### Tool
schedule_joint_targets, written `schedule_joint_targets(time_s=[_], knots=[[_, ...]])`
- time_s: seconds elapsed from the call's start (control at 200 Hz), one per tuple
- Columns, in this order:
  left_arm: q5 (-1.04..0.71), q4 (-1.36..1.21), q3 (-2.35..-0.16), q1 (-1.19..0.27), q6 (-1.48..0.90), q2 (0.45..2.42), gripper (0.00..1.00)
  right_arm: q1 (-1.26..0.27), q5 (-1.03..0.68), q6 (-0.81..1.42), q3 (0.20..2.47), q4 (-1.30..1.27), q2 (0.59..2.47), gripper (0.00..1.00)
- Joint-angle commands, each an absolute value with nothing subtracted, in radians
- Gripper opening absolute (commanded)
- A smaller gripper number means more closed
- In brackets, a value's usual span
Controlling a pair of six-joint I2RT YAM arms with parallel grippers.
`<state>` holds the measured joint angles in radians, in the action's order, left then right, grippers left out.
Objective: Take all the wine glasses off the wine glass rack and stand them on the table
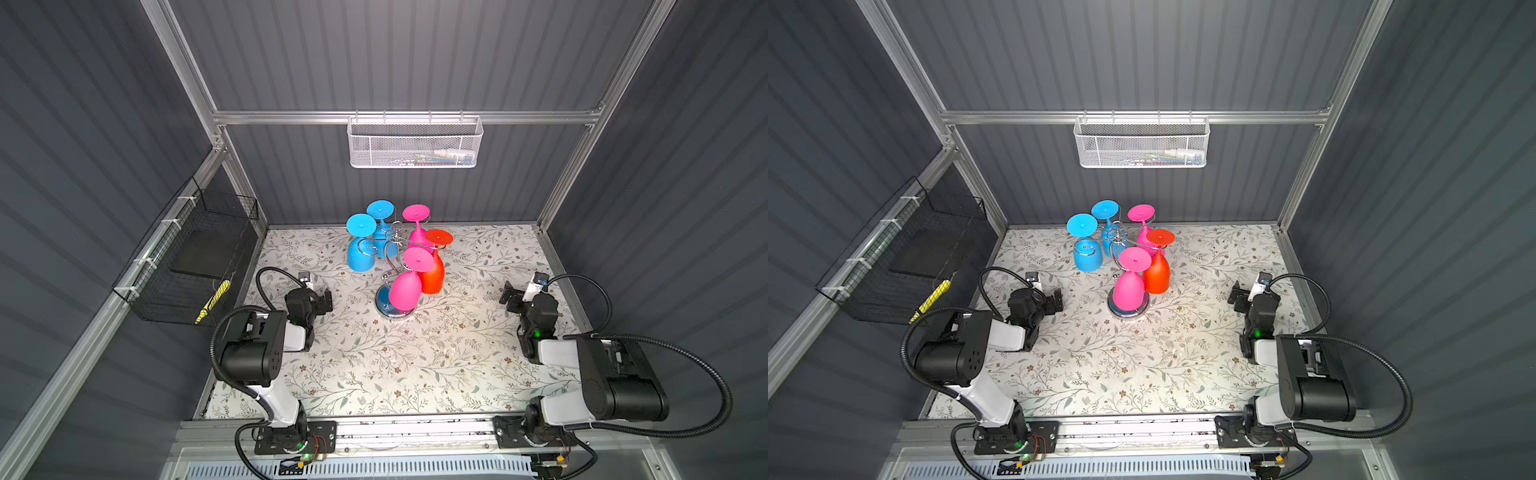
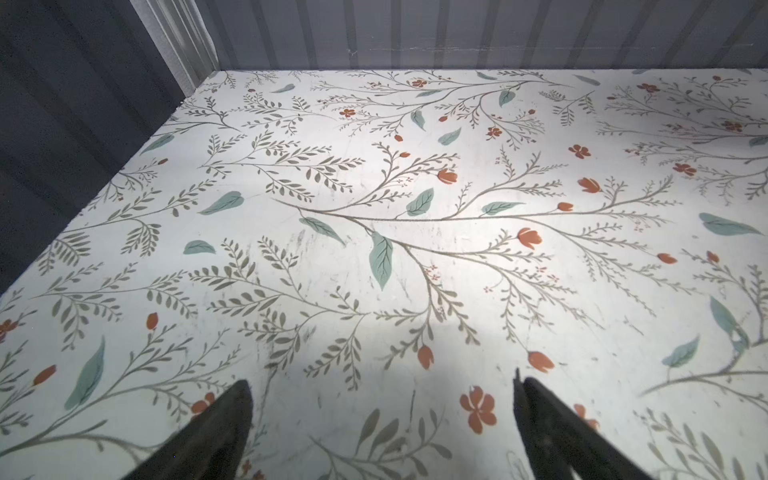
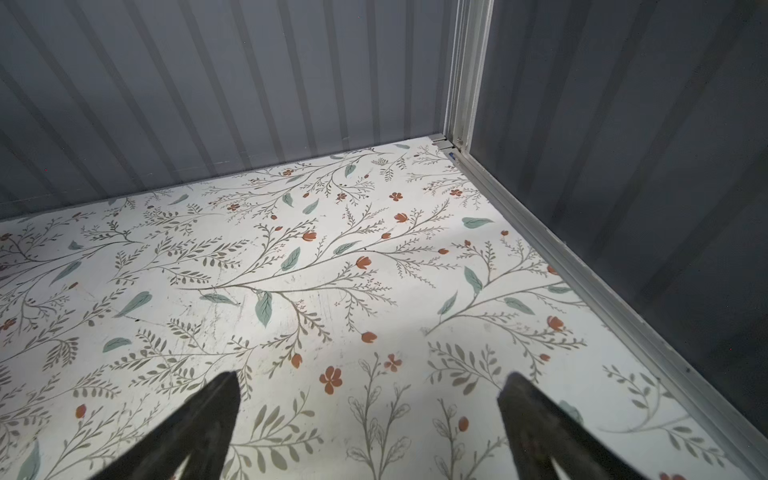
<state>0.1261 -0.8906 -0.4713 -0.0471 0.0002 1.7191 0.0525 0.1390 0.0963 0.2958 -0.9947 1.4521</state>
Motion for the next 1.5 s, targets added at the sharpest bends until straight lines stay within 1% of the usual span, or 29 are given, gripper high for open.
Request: schedule_joint_targets(time_s=[0.0, 0.865, 0.945, 0.985, 1.045, 1.096, 1.156, 1.236, 1.296, 1.381, 1.431, 1.446, 1.496], knots=[[0.116, -0.894, -0.484, -0.052, 0.020, 1.720, 1.00, 0.047, 0.151, 0.091, 0.302, -1.014, 1.456, 0.99], [0.112, -0.894, -0.483, -0.052, 0.020, 1.721, 1.00, 0.047, 0.150, 0.089, 0.305, -1.011, 1.457, 0.99], [0.120, -0.917, -0.472, -0.052, 0.019, 1.708, 1.00, 0.048, 0.143, 0.088, 0.292, -1.033, 1.450, 0.99], [0.130, -0.880, -0.468, -0.052, 0.014, 1.656, 1.00, 0.049, 0.108, 0.072, 0.281, -1.031, 1.420, 0.99], [0.150, -0.709, -0.499, -0.052, 0.002, 1.525, 1.00, 0.043, 0.036, 0.046, 0.295, -0.896, 1.304, 0.99], [0.166, -0.544, -0.543, -0.052, -0.010, 1.416, 1.00, 0.041, 0.006, 0.082, 0.356, -0.648, 1.162, 0.99], [0.162, -0.404, -0.596, -0.052, -0.025, 1.306, 1.00, 0.040, -0.036, 0.135, 0.446, -0.369, 1.003, 0.99], [0.157, -0.204, -0.684, -0.052, -0.080, 1.206, 1.00, 0.040, -0.085, 0.227, 0.605, -0.042, 0.866, 0.99], [0.124, -0.079, -0.760, -0.052, -0.099, 1.174, 1.00, 0.039, -0.143, 0.291, 0.759, 0.186, 0.831, 0.99], [0.062, 0.054, -0.857, -0.052, -0.130, 1.157, 1.00, 0.038, -0.246, 0.381, 0.953, 0.415, 0.840, 0.99], [0.029, 0.108, -0.904, -0.052, -0.157, 1.151, 1.00, 0.037, -0.323, 0.446, 1.039, 0.487, 0.851, 0.99], [0.023, 0.125, -0.919, -0.052, -0.167, 1.149, 1.00, 0.036, -0.375, 0.468, 1.058, 0.499, 0.855, 0.99], [-0.005, 0.171, -0.956, -0.052, -0.197, 1.144, 1.00, 0.023, -0.475, 0.529, 1.112, 0.527, 0.875, 0.99]])
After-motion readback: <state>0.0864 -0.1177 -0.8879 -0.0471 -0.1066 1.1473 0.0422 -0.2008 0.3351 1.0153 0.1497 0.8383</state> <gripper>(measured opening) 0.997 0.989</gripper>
